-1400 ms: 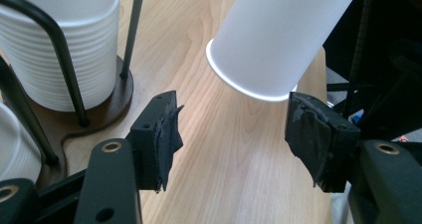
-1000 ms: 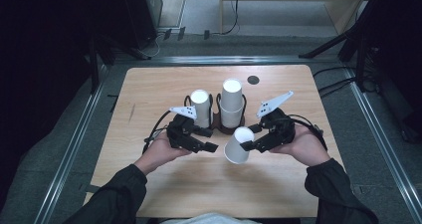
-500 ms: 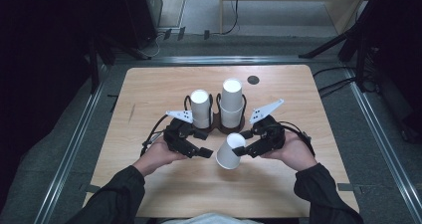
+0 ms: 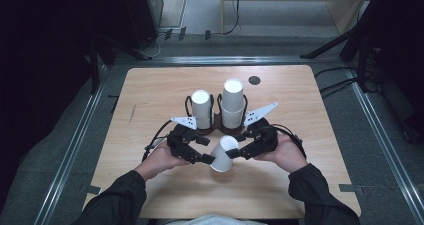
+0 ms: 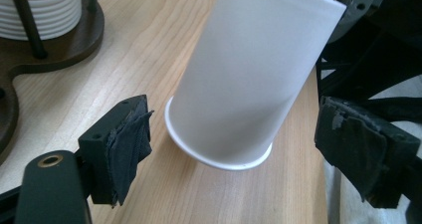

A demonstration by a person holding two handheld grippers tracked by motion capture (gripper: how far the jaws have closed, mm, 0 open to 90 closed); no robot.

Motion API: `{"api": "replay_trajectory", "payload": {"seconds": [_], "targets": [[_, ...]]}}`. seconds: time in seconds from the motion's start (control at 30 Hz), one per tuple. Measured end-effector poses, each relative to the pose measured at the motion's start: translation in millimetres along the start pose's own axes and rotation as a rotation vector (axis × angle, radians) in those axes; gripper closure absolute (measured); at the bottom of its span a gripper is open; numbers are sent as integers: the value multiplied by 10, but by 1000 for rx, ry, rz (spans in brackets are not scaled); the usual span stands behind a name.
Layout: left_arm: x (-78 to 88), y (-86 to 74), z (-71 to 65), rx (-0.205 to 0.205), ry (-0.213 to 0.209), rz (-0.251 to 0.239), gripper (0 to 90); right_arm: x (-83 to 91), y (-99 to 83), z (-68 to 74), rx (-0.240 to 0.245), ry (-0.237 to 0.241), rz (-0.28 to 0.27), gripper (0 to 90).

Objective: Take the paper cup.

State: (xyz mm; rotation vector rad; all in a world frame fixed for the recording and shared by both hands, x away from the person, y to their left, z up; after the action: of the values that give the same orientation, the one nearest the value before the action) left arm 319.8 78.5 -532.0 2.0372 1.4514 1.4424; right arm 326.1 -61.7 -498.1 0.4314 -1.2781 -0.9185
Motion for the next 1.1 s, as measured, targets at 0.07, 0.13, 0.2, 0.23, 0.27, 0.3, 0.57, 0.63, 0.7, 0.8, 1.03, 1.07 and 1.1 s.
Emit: {"api": "replay_trajectory", "payload": {"seconds": [0.07, 0.13, 0.2, 0.23, 0.27, 0.3, 0.57, 0.63, 0.7, 0.8, 1.03, 1.07, 1.1], "targets": [[-1, 0, -14, -6, -7, -10, 143, 5, 26, 7, -2, 12, -12, 366], [-14, -9, -32, -10, -10, -10, 143, 7, 61, 19, 0, 23, -27, 366], [-43, -28, -44, -12, -3, 3, 139, -1, 100, 42, -1, 36, -33, 366], [-62, -41, -47, -12, 0, 14, 139, -1, 100, 42, -1, 36, -33, 366], [-78, -54, -45, -15, 6, 27, 139, -15, 118, 53, -2, 44, -35, 366], [-93, -60, -49, -19, 8, 30, 139, -15, 118, 53, -2, 44, -35, 366], [-137, -67, -83, -32, 0, 35, 135, -31, 180, 86, -6, 73, -57, 367], [-145, -62, -92, -38, 1, 29, 136, -33, 187, 93, -6, 77, -61, 367], [-144, -52, -108, -51, 2, 21, 140, -35, 191, 101, -6, 82, -63, 367], [-132, -41, -130, -72, -12, 12, 163, -34, 203, 110, -15, 91, -71, 368], [-106, -24, -153, -113, -9, 9, 242, -45, 203, 91, -37, 92, -71, 369], [-99, -20, -155, -115, -10, 8, 249, -39, 207, 88, -38, 91, -75, 369], [-92, -17, -154, -121, -9, 10, 257, -35, 208, 86, -42, 93, -76, 368]]}}
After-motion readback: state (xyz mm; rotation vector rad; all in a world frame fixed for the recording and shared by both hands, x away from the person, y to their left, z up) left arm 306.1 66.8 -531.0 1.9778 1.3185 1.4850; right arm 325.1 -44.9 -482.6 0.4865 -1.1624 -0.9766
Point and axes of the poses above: each handheld gripper's, and its own axes: x roughly backward along the jaws, y roughly out of its top, z roughly to its left, the point moved 8 cm from there along -x, roughly forward along the jaws, and after that the axes turned 4 degrees about x, right-handed, at the moved point
